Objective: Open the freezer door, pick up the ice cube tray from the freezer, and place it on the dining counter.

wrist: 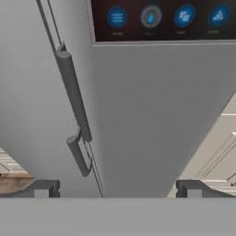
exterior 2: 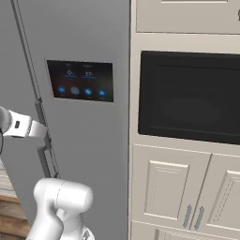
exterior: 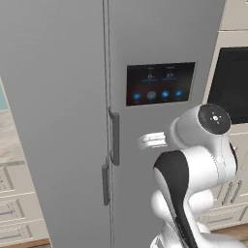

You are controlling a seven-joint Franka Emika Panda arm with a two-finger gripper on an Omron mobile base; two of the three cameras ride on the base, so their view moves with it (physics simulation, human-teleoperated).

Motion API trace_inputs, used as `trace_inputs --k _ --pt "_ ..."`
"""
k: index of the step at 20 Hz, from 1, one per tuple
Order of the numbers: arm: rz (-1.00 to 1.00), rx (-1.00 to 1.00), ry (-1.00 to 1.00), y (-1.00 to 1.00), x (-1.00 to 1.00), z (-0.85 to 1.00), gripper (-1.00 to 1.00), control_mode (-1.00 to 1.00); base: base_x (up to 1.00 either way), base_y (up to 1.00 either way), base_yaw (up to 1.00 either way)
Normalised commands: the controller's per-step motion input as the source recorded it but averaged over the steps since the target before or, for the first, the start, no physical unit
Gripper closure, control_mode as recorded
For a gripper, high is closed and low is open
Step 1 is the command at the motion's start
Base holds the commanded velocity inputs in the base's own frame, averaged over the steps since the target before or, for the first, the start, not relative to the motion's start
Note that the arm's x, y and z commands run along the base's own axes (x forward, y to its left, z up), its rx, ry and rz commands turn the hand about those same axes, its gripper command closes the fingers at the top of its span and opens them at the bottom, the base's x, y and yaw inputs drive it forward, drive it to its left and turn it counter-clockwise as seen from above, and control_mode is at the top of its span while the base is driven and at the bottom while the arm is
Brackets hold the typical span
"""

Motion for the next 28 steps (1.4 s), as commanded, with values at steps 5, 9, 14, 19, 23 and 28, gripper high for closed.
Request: trace_inputs --k 5,9,14,19,23,28 --pt "0.00 0.00 -0.06 0.64 0.01 -0.34 -1.00 -1.00 0.00 0.00 0.00" --pt "0.00 0.00 -0.07 0.62 0.00 -0.35 -1.00 -1.00 0.00 0.00 0.00" --pt "0.00 -0.01 -0.14 0.46 0.00 -0.41 -1.00 -1.00 0.00 0.00 0.00" --pt "0.00 0.00 -0.25 0.27 0.01 -0.51 -1.00 -1.00 0.00 0.00 0.00" --pt "0.00 0.00 -0.27 0.16 0.05 -0.66 -1.00 -1.00 0.00 0.00 0.00" --pt "0.00 0.00 -0.28 0.04 0.08 -0.63 -1.00 -1.00 0.00 0.00 0.00"
